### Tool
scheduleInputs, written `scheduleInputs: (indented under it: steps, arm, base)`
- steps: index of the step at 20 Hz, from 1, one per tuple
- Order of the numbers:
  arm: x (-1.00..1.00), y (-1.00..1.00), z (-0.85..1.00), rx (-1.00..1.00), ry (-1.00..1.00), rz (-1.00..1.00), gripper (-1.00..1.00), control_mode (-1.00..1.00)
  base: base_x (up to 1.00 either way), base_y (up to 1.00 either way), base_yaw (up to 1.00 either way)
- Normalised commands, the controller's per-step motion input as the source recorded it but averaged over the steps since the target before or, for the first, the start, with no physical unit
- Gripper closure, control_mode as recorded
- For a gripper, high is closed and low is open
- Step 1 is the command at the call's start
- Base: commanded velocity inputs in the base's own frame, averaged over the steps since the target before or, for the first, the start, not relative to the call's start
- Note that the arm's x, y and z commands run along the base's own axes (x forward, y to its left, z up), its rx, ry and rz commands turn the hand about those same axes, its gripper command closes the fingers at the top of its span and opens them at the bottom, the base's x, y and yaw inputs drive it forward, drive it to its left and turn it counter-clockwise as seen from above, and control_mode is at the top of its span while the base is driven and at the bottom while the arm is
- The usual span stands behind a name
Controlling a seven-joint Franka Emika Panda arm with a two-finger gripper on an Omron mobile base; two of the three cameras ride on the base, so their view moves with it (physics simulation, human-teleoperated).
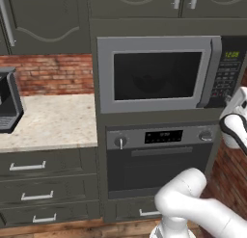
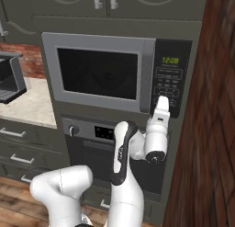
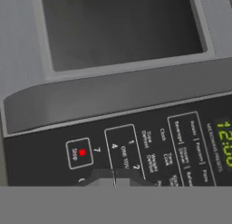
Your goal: Pick the tomato from the sink and place it in the bowl. Then pick the bowl and place it in the microwave. Then close the microwave door and press the start button.
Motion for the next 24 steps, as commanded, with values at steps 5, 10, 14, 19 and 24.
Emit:
scheduleInputs:
  steps: [5,10,14,19,24]
  arm:
    - [0.31,-0.02,0.0,0.0,-0.02,0.0,1.0,-1.0]
    - [0.07,-0.22,-0.03,0.0,-0.02,0.0,1.0,-1.0]
    - [0.06,-0.29,-0.04,0.0,-0.02,0.0,1.0,-1.0]
    - [0.09,-0.23,-0.05,0.0,0.0,0.0,1.0,-1.0]
    - [0.33,-0.01,-0.13,0.0,0.0,0.0,1.0,-1.0]
  base:
    - [0.0,0.0,0.0]
    - [0.0,0.0,0.0]
    - [0.0,0.0,0.0]
    - [0.0,0.0,0.0]
    - [0.0,0.0,0.0]
